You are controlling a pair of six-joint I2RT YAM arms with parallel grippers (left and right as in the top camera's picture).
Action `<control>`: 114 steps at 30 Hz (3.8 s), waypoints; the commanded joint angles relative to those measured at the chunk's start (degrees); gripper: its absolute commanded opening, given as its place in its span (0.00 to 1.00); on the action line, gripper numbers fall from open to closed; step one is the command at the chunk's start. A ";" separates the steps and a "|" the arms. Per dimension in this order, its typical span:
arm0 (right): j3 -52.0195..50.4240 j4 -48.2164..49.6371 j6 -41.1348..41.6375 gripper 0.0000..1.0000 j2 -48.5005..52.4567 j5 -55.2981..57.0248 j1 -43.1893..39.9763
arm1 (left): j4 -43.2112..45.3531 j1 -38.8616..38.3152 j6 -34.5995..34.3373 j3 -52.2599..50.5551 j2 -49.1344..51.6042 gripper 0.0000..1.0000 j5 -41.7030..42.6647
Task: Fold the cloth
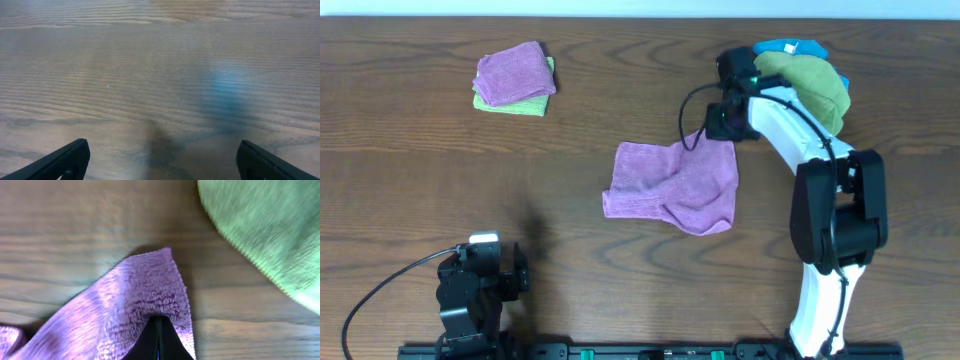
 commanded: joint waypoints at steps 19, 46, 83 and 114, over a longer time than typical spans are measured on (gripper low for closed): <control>14.56 -19.41 -6.78 0.02 -3.50 -4.37 8.28 | -0.22 0.13 0.35 -0.39 -0.33 0.95 -0.20; -14.01 7.61 -9.05 0.02 -13.97 -8.22 21.07 | -0.22 0.13 0.35 -0.39 -0.33 0.95 -0.20; -0.28 8.59 -9.05 0.01 6.12 -10.64 22.38 | -0.22 0.13 0.35 -0.39 -0.33 0.95 -0.22; 21.05 8.39 -7.10 0.02 21.27 -11.08 18.40 | -0.22 0.13 0.35 -0.39 -0.33 0.95 -0.22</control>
